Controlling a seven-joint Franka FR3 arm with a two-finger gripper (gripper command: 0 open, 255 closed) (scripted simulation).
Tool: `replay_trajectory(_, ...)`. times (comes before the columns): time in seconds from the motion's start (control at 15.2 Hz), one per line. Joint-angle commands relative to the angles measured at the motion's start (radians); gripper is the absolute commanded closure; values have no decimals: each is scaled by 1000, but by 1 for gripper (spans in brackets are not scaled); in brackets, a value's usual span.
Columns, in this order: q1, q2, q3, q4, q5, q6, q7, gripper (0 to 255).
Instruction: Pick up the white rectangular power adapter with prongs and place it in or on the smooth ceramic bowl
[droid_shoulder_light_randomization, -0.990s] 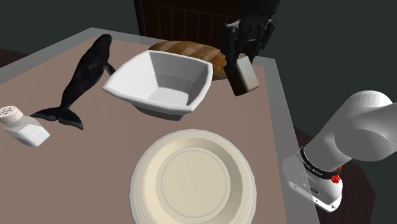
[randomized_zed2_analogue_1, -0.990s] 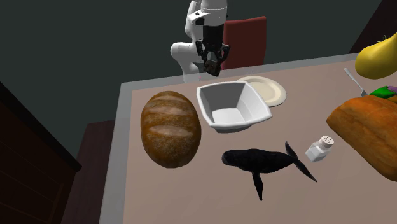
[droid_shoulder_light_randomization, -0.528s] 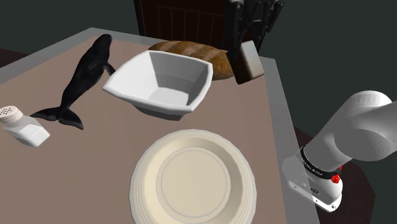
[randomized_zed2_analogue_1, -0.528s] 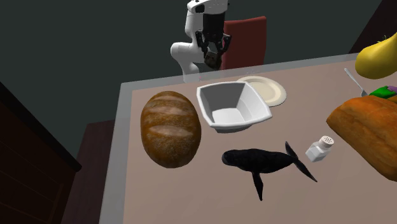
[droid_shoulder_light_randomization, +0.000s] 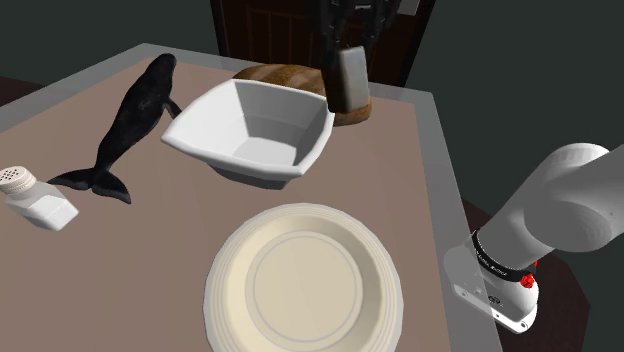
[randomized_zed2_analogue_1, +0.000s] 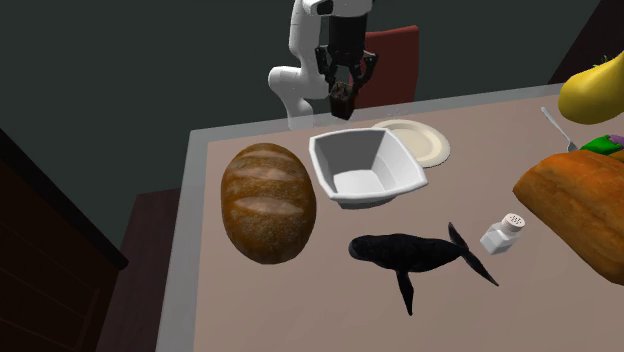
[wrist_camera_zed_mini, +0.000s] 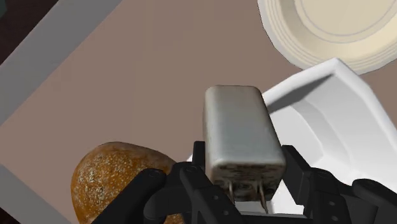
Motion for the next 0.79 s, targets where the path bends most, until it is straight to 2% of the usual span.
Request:
replay_trajectory(0.0,-11,79,30,73,-23,6,28,255)
replay_trajectory(0.33,-14,319,122,302,-124,-1,131,255)
replay_trajectory(0.59,30,522,176,513,-240,-43,217,255)
replay_trajectory(0.73,27,506,169,468,-230,-11,210,255)
